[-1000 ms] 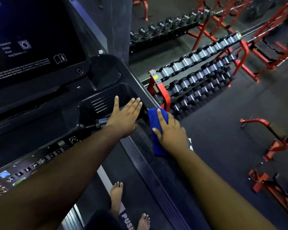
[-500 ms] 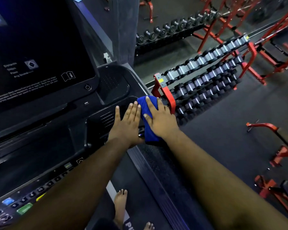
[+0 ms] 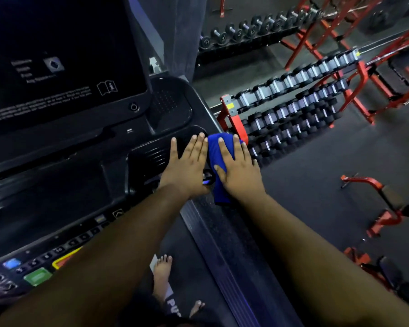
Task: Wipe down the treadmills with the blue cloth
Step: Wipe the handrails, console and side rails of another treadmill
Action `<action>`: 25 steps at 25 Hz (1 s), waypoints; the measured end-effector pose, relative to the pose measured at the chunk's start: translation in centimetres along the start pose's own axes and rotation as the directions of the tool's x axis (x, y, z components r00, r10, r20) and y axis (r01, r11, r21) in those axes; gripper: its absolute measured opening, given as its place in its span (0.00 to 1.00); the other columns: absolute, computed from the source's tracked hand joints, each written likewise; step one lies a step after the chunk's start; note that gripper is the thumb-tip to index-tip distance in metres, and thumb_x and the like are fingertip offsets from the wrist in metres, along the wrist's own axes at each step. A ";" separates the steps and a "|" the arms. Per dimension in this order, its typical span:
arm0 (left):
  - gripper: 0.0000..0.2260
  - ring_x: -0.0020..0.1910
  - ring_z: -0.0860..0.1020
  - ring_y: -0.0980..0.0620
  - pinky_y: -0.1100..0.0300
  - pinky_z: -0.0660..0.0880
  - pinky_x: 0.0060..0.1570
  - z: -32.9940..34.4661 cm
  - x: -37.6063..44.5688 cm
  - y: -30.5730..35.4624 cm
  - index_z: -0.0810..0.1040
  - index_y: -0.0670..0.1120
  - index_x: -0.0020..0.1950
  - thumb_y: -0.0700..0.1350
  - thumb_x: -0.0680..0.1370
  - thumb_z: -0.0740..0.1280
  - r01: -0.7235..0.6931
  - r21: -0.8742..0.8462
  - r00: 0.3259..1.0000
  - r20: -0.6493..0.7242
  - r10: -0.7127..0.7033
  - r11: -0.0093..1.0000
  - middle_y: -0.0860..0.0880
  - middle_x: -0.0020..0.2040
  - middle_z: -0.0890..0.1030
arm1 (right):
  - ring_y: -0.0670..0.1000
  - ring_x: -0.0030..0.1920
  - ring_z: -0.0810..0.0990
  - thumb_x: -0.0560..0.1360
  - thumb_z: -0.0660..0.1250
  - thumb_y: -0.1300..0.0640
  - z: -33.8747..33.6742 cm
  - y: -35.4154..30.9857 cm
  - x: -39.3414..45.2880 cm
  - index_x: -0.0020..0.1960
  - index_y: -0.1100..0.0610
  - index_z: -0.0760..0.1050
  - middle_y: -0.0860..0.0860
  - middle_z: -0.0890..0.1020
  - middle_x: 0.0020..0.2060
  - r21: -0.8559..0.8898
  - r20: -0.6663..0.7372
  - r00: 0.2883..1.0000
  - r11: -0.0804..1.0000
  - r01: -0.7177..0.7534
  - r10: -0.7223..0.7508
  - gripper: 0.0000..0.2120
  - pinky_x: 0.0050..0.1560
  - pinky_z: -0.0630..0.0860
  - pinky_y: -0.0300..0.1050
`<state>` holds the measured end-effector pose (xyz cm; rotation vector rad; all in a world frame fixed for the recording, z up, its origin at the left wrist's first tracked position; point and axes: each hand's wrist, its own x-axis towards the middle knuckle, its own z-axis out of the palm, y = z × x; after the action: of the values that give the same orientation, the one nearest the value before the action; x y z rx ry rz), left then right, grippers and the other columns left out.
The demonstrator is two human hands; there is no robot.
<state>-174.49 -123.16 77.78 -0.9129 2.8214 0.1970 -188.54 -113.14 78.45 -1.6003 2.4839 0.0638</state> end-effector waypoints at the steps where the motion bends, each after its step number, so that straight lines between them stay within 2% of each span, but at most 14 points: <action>1: 0.52 0.79 0.35 0.48 0.31 0.38 0.72 0.1 -0.5 -0.1 0.33 0.42 0.79 0.69 0.73 0.60 0.003 -0.011 1.000 0.006 -0.003 1.000 0.45 0.80 0.33 | 0.60 0.80 0.48 0.81 0.56 0.43 0.4 0.5 -2.1 0.80 0.43 0.40 0.54 0.43 0.80 -0.045 0.023 0.999 0.998 0.038 -0.037 0.34 0.70 0.62 0.67; 3: 0.54 0.79 0.35 0.48 0.30 0.38 0.72 -0.2 -0.2 0.1 0.32 0.42 0.78 0.69 0.72 0.63 -0.025 0.008 0.999 0.021 0.025 1.000 0.45 0.80 0.32 | 0.61 0.80 0.44 0.78 0.63 0.51 1.1 2.8 -7.6 0.80 0.44 0.45 0.53 0.42 0.80 -0.166 0.054 0.994 0.981 0.098 -0.090 0.38 0.71 0.62 0.68; 5: 0.54 0.80 0.36 0.48 0.29 0.40 0.71 -0.1 -0.3 -0.1 0.31 0.42 0.78 0.68 0.73 0.64 -0.062 0.014 0.998 0.002 0.062 0.998 0.46 0.80 0.32 | 0.62 0.79 0.45 0.75 0.65 0.55 1.6 3.9 -12.2 0.80 0.48 0.53 0.53 0.44 0.81 -0.331 0.083 0.986 0.930 0.161 -0.141 0.38 0.71 0.59 0.71; 7: 0.53 0.80 0.37 0.48 0.28 0.41 0.71 0.1 -0.4 -0.2 0.31 0.43 0.78 0.66 0.74 0.65 -0.089 0.030 0.996 -0.028 0.090 0.996 0.46 0.80 0.34 | 0.63 0.79 0.44 0.76 0.63 0.53 1.5 3.7 -11.7 0.78 0.52 0.60 0.54 0.45 0.80 -0.485 0.163 0.961 0.830 0.276 -0.224 0.32 0.71 0.49 0.76; 9: 0.52 0.80 0.38 0.48 0.28 0.42 0.72 -0.1 -0.7 -0.1 0.32 0.42 0.78 0.65 0.74 0.65 -0.095 0.045 0.995 -0.032 0.096 0.994 0.45 0.80 0.35 | 0.62 0.79 0.40 0.79 0.58 0.51 1.1 1.7 -8.3 0.77 0.54 0.64 0.54 0.48 0.80 -0.580 0.293 0.895 0.682 0.446 -0.337 0.26 0.69 0.37 0.78; 11: 0.51 0.80 0.38 0.48 0.29 0.43 0.72 0.1 -0.6 -0.2 0.32 0.42 0.79 0.64 0.75 0.65 -0.089 0.056 0.996 -0.021 0.090 0.994 0.45 0.80 0.35 | 0.60 0.79 0.37 0.81 0.55 0.49 1.1 0.1 -6.3 0.76 0.54 0.64 0.54 0.52 0.80 -0.635 0.368 0.867 0.591 0.498 -0.336 0.25 0.66 0.31 0.78; 12: 0.50 0.80 0.38 0.48 0.28 0.43 0.72 0.2 -0.6 -0.3 0.32 0.42 0.79 0.64 0.76 0.64 -0.095 0.062 0.995 -0.020 0.097 0.994 0.45 0.80 0.35 | 0.59 0.79 0.37 0.81 0.55 0.49 1.2 0.2 -6.5 0.77 0.54 0.63 0.53 0.52 0.80 -0.642 0.378 0.868 0.584 0.496 -0.321 0.25 0.67 0.31 0.78; 16: 0.45 0.81 0.41 0.47 0.26 0.43 0.71 0.4 -1.3 0.0 0.35 0.46 0.80 0.61 0.78 0.62 -0.230 0.168 0.970 -0.042 0.240 0.959 0.45 0.81 0.37 | 0.57 0.80 0.50 0.78 0.60 0.52 0.7 3.6 -14.1 0.72 0.54 0.72 0.53 0.61 0.78 -0.561 0.458 0.830 0.621 0.547 -0.318 0.23 0.70 0.33 0.75; 18: 0.42 0.81 0.43 0.47 0.28 0.43 0.72 0.6 -1.7 -0.3 0.36 0.49 0.80 0.58 0.79 0.63 -0.315 0.171 0.945 -0.036 0.326 0.933 0.45 0.81 0.38 | 0.57 0.80 0.47 0.78 0.59 0.50 0.4 4.3 -14.9 0.74 0.54 0.69 0.53 0.58 0.79 -0.564 0.542 0.791 0.575 0.593 -0.285 0.25 0.66 0.28 0.76; 20: 0.41 0.81 0.44 0.47 0.29 0.44 0.73 0.4 -1.8 -0.1 0.37 0.51 0.80 0.56 0.79 0.63 -0.364 0.189 0.927 -0.014 0.374 0.912 0.46 0.82 0.40 | 0.57 0.80 0.40 0.80 0.57 0.49 0.9 2.9 -12.0 0.77 0.53 0.63 0.54 0.51 0.80 -0.612 0.544 0.790 0.510 0.605 -0.283 0.26 0.61 0.24 0.78; 23: 0.40 0.81 0.45 0.48 0.30 0.45 0.73 0.5 -1.5 0.1 0.37 0.52 0.80 0.54 0.79 0.63 -0.354 0.200 0.932 -0.002 0.362 0.914 0.46 0.82 0.40 | 0.60 0.79 0.37 0.82 0.55 0.48 2.4 0.5 -9.3 0.80 0.55 0.55 0.57 0.45 0.80 -0.758 0.464 0.858 0.402 0.513 -0.221 0.28 0.61 0.30 0.82; 25: 0.41 0.81 0.44 0.48 0.30 0.45 0.73 0.6 -1.6 -0.1 0.37 0.52 0.80 0.53 0.79 0.63 -0.358 0.225 0.930 -0.003 0.368 0.906 0.46 0.82 0.39 | 0.60 0.79 0.39 0.83 0.54 0.48 2.7 1.2 -10.6 0.80 0.56 0.54 0.58 0.47 0.80 -0.744 0.497 0.837 0.385 0.546 -0.228 0.28 0.64 0.33 0.82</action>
<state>-173.11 -122.25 77.47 -0.3437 2.9544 -0.0954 -184.99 -102.77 77.62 -2.2234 1.7285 1.6319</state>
